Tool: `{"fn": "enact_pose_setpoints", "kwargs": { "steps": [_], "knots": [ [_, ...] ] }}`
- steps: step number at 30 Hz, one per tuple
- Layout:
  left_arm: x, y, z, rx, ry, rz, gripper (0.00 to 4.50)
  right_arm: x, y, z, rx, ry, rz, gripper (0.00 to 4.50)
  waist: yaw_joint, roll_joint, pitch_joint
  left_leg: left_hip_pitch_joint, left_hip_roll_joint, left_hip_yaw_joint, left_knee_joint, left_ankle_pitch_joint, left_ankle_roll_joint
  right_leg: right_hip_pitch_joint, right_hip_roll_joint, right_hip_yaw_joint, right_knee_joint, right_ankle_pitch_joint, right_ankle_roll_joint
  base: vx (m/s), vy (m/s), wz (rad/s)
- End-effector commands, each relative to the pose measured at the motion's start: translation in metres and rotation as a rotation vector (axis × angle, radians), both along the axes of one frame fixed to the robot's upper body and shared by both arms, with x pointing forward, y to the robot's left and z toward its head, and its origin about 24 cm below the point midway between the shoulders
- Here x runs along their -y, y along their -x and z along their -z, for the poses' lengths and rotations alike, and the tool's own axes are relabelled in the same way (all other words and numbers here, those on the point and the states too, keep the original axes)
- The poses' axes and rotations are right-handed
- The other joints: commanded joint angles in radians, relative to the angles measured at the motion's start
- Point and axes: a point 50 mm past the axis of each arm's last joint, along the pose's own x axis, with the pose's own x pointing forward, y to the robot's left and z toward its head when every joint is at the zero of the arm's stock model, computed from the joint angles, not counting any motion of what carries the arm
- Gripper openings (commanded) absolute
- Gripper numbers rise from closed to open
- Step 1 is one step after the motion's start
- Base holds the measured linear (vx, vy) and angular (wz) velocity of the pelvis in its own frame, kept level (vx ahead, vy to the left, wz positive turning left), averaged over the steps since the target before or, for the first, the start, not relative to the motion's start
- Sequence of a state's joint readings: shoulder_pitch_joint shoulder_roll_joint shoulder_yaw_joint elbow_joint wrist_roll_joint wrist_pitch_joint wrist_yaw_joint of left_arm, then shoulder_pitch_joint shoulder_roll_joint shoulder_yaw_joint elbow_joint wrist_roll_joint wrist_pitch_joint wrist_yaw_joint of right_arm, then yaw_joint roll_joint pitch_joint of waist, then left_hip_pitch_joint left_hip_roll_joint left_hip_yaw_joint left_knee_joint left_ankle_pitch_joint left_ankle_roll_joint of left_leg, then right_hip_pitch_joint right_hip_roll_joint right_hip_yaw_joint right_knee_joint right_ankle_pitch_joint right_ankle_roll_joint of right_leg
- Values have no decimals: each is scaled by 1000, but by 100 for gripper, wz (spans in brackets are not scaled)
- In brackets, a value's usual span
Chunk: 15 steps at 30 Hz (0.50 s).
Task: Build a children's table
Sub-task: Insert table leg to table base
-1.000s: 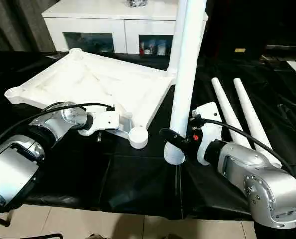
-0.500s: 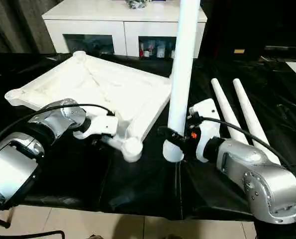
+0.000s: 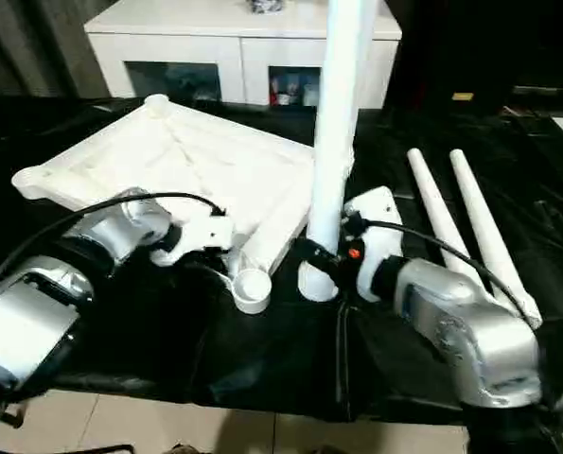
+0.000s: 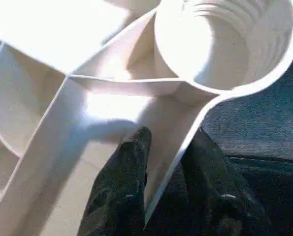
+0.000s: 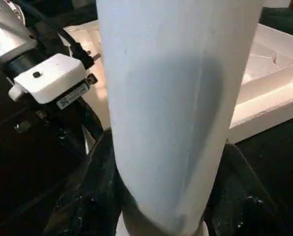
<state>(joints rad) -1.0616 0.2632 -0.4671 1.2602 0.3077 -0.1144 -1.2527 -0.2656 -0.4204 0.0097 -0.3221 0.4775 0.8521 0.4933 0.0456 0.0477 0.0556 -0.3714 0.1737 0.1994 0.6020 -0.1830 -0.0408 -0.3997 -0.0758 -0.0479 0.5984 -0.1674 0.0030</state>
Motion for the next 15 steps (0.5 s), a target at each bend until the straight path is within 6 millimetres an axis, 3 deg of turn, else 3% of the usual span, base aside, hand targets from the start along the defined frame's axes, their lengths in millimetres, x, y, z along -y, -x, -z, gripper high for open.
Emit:
{"fn": "enact_pose_setpoints", "kwargs": {
  "steps": [1, 5, 8, 11, 12, 15],
  "knots": [
    [-7, 4, 14, -38, 18, -87, 90, -2, -3, -2, 25, -3, -4, 186, 9, -7, -71, 16, 49, -31, -69, -215, 21, 56, -76, 42, -69, -177, -288, 0, 0, 0],
    [-12, 11, 30, -29, -34, -111, 77, -4, -5, 1, 34, -6, 1, 186, 7, -8, -67, 16, 49, -32, -71, -236, 21, 55, -76, 41, -76, -236, -270, 0, 0, 0],
    [-15, 14, 38, -18, -59, -143, 62, -4, -6, 1, 42, -5, 5, 186, 1, -7, -61, 21, 46, -33, -74, -283, 15, 51, -76, 40, -89, -359, -236, 0, 0, 0],
    [-14, 15, 45, 0, -60, -221, 51, -2, -8, 2, 50, -1, 19, 186, -7, -3, -53, 30, 44, -38, -78, -350, 1, 43, -74, 35, -104, -516, -185, 0, 0, 0],
    [-12, 15, 46, 0, -44, -247, 48, -2, -8, 2, 51, -1, 22, 186, -16, -3, -49, 34, 39, -43, -79, -392, -6, 41, -72, 28, -116, -615, -140, 0, 0, 0],
    [-3, 16, 48, 15, 10, -274, 40, -1, -9, 2, 53, -2, 28, 186, -23, 0, -52, 29, 39, -52, -84, -402, -7, 44, -74, 22, -121, -649, -105, 0, 0, 0]
  ]
}}
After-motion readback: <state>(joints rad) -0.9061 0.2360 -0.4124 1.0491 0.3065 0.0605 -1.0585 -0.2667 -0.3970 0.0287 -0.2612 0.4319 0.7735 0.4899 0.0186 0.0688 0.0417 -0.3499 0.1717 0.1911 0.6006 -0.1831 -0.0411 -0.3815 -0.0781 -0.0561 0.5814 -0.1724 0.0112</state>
